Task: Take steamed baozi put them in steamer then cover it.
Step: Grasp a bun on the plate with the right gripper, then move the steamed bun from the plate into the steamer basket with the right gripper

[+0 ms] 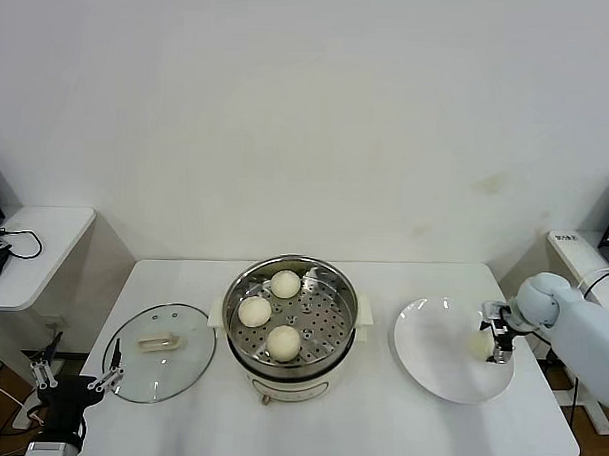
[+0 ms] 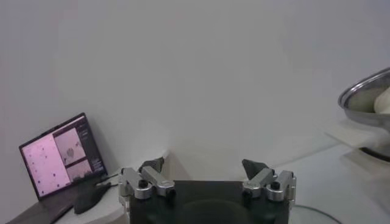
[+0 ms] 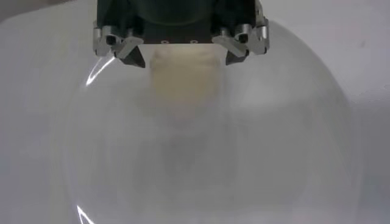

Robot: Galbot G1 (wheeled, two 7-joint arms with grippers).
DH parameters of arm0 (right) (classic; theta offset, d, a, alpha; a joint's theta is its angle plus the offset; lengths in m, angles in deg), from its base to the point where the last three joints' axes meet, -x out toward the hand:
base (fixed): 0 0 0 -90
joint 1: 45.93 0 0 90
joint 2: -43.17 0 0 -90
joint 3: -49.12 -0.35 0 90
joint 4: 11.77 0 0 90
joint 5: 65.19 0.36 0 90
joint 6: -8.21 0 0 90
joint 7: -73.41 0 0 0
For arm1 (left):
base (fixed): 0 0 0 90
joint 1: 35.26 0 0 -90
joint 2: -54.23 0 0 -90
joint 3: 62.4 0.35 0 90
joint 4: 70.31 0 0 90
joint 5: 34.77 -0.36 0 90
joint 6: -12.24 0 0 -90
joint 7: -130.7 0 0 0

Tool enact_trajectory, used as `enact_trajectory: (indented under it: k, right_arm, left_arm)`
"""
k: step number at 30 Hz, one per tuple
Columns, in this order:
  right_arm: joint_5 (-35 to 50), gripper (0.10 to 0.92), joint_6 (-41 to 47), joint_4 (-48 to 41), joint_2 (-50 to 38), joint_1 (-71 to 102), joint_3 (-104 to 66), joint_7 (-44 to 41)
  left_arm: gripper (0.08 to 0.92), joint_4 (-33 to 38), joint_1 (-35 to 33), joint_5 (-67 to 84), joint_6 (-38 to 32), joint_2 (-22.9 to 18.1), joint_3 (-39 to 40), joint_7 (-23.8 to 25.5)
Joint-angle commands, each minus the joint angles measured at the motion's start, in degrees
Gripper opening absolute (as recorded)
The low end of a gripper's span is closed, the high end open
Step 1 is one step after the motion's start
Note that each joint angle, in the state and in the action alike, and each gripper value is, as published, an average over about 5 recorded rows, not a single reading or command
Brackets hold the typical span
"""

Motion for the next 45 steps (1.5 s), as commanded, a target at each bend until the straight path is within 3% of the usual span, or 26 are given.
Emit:
enact_trajectory:
  k: [1,8,21,31,45]
  right_arm:
    - [-0.7,0.681,-0.13,-2.32,1.85,0.38,-0.73,-0.54]
    - [2.55,0.601,1.7,1.9,-1.56,-4.35,2.23,-3.35]
    - [14.26,0.606,8.13,17.72,-7.68,-29.98,18.16,-6.43]
    - [29.21,0.618,14.04,23.35,4.44,-53.35,34.52,-3.46]
    - [46.67,0.627,28.26,30.67,18.1,-48.65,40.91,7.96]
  left_arm:
    - [0.823,0.21,-0.08,0.06,-0.07,-0.01,-0.09,-0.02]
    - [0.823,0.47,-0.19,0.1,-0.12,-0.04,-0.19,-0.09]
    - [0.823,0.93,0.6,0.27,-0.12,0.29,0.79,-0.08]
    - [0.823,1.05,1.73,0.49,-0.07,0.72,1.31,-0.07]
    - [0.823,1.53,2.66,0.52,0.01,0.38,1.13,-0.09]
